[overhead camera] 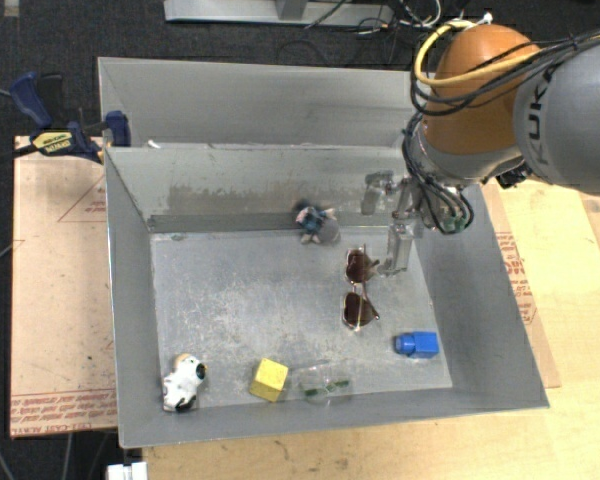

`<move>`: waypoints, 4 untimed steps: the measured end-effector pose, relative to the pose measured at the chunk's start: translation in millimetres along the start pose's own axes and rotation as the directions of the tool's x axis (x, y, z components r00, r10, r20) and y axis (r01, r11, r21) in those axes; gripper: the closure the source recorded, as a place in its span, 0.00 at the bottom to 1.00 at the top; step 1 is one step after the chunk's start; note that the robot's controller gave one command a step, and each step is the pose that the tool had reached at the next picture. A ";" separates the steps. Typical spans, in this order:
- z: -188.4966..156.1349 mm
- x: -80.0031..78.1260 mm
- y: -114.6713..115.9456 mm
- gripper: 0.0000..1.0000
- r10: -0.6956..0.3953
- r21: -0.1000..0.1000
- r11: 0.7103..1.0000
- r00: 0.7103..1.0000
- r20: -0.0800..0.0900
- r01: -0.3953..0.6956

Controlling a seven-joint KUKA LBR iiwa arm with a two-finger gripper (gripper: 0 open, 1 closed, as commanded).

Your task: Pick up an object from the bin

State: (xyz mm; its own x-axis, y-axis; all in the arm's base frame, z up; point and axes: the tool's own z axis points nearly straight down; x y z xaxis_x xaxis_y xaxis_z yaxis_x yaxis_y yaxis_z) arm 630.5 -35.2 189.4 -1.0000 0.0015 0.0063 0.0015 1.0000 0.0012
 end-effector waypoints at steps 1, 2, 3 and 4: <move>-5.1 -1.5 0.1 0.00 -0.001 0.001 1.000 1.000 0.008 0.001; 28.7 4.4 2.7 0.00 -0.155 0.004 0.988 0.988 0.016 0.155; 72.8 13.7 8.4 0.00 -0.372 0.001 0.928 0.928 0.003 0.372; 75.3 22.9 2.3 0.00 -0.515 0.003 0.857 0.857 0.005 0.515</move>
Offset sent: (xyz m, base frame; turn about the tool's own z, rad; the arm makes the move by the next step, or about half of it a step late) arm -0.0258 0.0091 -0.1194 -0.5085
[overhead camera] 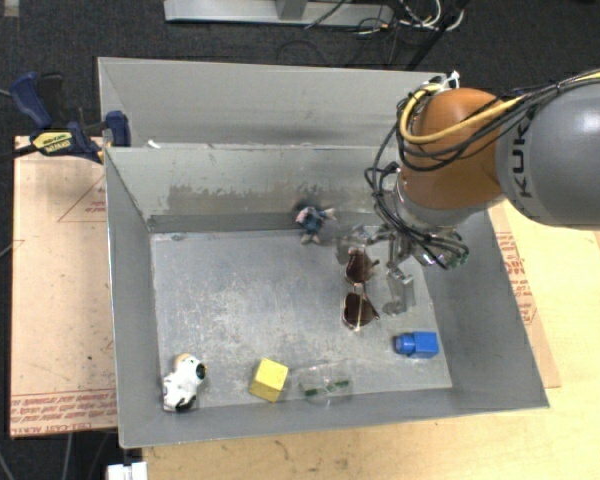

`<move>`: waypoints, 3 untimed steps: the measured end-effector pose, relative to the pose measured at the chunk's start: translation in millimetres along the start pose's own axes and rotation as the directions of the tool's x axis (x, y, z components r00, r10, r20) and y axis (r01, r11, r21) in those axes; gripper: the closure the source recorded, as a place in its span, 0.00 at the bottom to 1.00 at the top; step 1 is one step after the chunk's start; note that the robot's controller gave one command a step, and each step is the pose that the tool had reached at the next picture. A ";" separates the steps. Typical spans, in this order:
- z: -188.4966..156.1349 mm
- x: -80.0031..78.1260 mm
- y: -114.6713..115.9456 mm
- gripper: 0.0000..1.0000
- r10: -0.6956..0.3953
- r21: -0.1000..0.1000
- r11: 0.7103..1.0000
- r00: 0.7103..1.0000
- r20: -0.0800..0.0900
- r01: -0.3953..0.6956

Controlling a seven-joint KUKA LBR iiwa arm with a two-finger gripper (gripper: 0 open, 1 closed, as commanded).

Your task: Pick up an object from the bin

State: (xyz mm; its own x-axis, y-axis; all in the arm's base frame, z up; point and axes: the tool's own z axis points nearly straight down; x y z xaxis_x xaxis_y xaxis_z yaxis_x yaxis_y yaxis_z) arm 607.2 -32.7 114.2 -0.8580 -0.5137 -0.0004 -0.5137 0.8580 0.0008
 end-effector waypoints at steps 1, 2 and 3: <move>28.9 1.3 1.4 0.00 -0.198 0.003 0.980 0.980 0.004 0.198; 43.7 -5.3 2.6 1.00 -0.406 0.002 0.914 0.914 0.004 0.406; 43.7 -5.3 2.7 1.00 -0.406 0.002 0.914 0.914 0.004 0.406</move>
Offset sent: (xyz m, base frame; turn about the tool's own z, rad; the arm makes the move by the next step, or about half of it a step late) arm 0.0022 0.0041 -0.0442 -0.4220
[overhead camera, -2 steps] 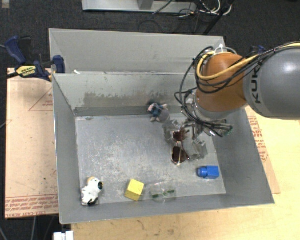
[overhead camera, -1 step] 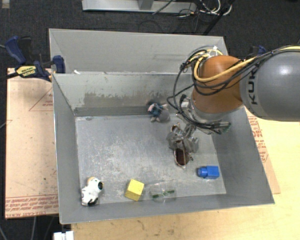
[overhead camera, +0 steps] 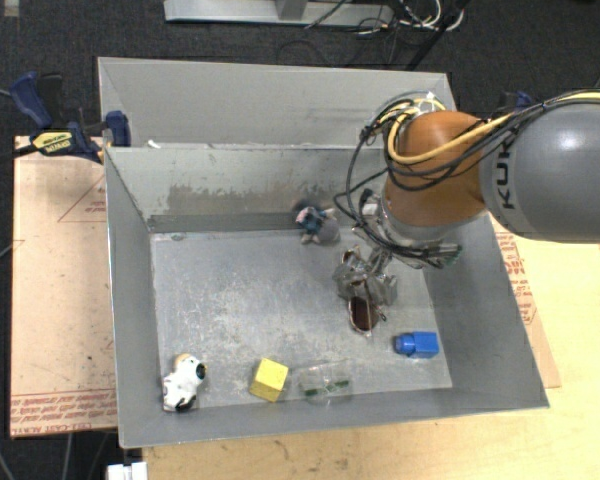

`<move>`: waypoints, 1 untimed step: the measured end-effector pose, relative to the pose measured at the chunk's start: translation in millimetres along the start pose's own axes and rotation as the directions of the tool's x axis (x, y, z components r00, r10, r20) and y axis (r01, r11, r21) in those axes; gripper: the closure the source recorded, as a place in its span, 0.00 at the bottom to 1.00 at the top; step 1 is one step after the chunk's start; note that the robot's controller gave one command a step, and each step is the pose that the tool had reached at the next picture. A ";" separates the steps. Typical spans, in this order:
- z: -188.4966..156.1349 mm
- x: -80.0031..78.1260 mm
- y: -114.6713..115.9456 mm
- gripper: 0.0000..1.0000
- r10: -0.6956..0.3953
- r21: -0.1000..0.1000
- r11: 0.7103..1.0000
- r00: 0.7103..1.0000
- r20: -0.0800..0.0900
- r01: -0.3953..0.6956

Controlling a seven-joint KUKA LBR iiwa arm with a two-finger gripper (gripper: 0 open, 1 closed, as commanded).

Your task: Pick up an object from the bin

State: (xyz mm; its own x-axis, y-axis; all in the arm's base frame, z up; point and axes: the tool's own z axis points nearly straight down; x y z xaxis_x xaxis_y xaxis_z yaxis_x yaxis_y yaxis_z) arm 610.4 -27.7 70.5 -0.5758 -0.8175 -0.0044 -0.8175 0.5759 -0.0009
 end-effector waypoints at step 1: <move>-0.8 0.0 0.1 1.00 0.000 0.000 1.000 1.000 0.000 0.000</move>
Offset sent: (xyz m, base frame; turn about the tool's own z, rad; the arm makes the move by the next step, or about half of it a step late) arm 0.0000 -0.0001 0.1081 0.0000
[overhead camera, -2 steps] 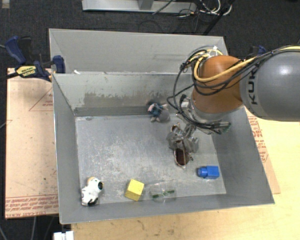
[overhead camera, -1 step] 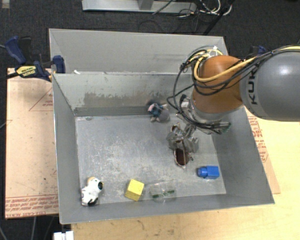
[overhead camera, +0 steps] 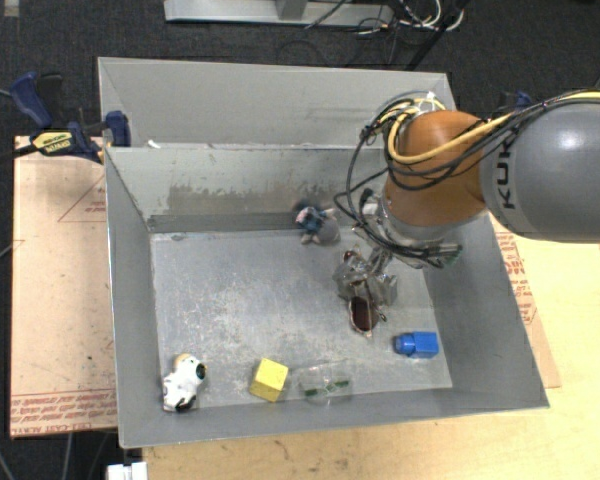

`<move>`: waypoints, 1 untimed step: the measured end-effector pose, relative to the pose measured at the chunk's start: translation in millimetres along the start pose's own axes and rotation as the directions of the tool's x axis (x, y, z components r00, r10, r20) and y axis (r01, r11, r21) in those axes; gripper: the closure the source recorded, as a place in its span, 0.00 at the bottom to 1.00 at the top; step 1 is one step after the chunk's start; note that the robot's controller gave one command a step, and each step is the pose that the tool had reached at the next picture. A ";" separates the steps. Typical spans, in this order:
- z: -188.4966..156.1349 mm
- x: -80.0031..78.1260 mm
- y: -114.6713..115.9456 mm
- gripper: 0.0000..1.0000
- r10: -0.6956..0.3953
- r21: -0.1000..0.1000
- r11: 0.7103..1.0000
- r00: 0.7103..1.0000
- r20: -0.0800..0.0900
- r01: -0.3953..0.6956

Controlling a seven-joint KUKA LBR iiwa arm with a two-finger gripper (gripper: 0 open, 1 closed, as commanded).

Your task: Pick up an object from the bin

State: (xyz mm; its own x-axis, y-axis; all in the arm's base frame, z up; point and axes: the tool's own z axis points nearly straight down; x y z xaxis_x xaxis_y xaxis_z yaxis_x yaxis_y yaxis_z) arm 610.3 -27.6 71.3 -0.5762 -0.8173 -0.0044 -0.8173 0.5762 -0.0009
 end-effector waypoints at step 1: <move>-5.7 0.6 1.4 1.00 0.000 -0.005 1.000 1.000 -0.004 0.000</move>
Offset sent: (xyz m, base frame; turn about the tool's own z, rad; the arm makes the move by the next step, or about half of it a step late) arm -0.0001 0.0001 0.0277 0.0000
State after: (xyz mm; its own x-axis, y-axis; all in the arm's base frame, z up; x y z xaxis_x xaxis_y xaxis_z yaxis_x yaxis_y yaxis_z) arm 608.8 -27.3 77.0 -0.5766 -0.8170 -0.0008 -0.8170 0.5766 0.0040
